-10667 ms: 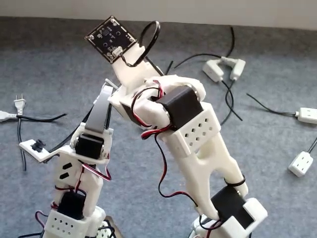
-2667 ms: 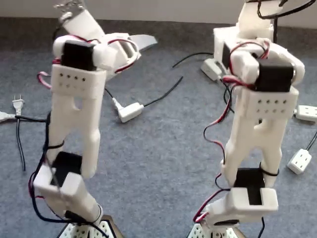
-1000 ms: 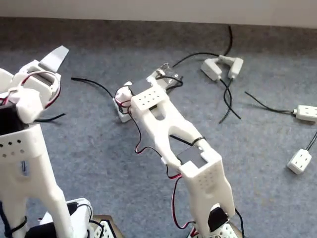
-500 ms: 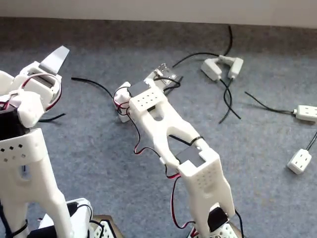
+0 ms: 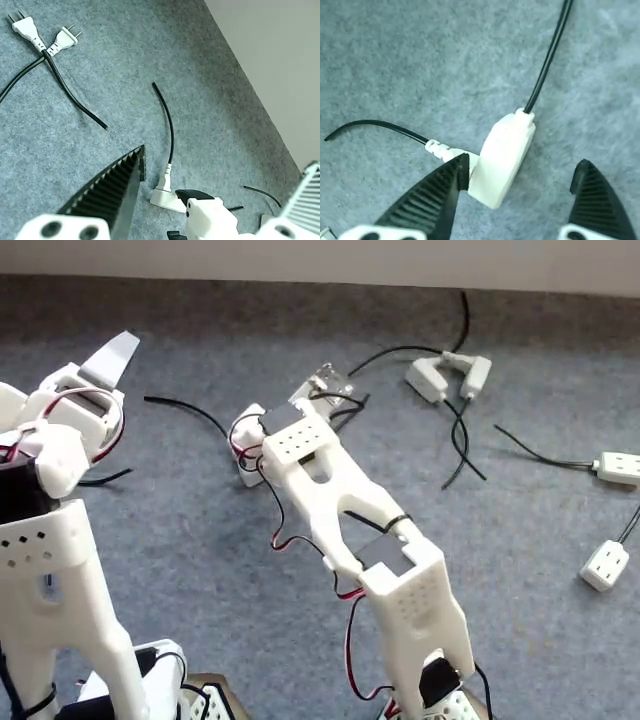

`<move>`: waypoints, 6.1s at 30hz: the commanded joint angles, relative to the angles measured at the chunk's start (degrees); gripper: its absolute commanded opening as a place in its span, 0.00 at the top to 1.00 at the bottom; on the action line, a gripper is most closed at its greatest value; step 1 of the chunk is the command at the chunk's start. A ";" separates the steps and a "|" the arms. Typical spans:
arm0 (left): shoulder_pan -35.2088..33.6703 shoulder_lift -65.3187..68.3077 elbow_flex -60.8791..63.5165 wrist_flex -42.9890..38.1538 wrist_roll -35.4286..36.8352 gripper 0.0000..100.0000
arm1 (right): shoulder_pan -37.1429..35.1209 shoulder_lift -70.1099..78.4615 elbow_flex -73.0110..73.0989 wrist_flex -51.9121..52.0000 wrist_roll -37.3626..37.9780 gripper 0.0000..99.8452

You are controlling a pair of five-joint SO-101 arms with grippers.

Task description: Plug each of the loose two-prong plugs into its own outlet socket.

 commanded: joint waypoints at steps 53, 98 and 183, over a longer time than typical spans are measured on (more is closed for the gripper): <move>7.08 -1.19 14.81 -10.64 -0.09 0.55 | 19.65 -0.75 -25.63 30.02 19.08 0.99; 13.85 -1.27 42.42 -33.58 -0.09 0.55 | 50.95 22.55 -61.67 -7.78 75.60 0.64; 9.10 -1.27 53.85 -54.86 -0.26 0.55 | 46.73 25.45 -73.10 43.21 37.89 0.89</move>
